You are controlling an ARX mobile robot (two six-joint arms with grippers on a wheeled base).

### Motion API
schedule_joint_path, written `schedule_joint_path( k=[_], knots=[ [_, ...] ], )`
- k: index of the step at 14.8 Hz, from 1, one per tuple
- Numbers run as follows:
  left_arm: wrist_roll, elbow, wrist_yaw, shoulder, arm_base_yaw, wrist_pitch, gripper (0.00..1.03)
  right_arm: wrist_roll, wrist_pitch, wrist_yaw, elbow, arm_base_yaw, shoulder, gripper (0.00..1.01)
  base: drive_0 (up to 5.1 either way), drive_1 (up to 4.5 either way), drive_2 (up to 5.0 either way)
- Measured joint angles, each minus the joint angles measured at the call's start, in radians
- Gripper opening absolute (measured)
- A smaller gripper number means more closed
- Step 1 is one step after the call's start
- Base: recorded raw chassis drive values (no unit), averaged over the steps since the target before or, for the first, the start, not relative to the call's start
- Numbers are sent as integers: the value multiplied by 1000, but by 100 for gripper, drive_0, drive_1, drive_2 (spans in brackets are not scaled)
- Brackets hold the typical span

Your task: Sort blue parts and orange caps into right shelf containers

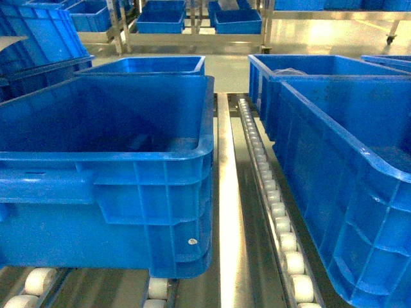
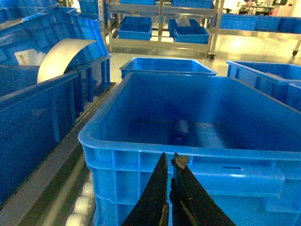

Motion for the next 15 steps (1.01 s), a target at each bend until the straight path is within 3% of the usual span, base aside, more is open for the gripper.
schedule_joint_path(
  k=[10,11,13,14,15],
  knots=[
    [0,0,0,-308,0,-294,2,0,-237,0,0,0,-240,1,0,0,0],
    [0,0,0,-329,0,-317,2,0,-398,-3,0,0,-349,1,0,0,0],
    [0,0,0,-358,0,-345,2,0,-409,0,0,0,-403,1,0,0,0],
    [2,0,6,-457,0,-496,2,1,-412,1,0,0,-403,1,0,0,0],
    [2,1,2,-513,0,-499,2,1,-407,0,0,0,-403,1,0,0,0]
  ],
)
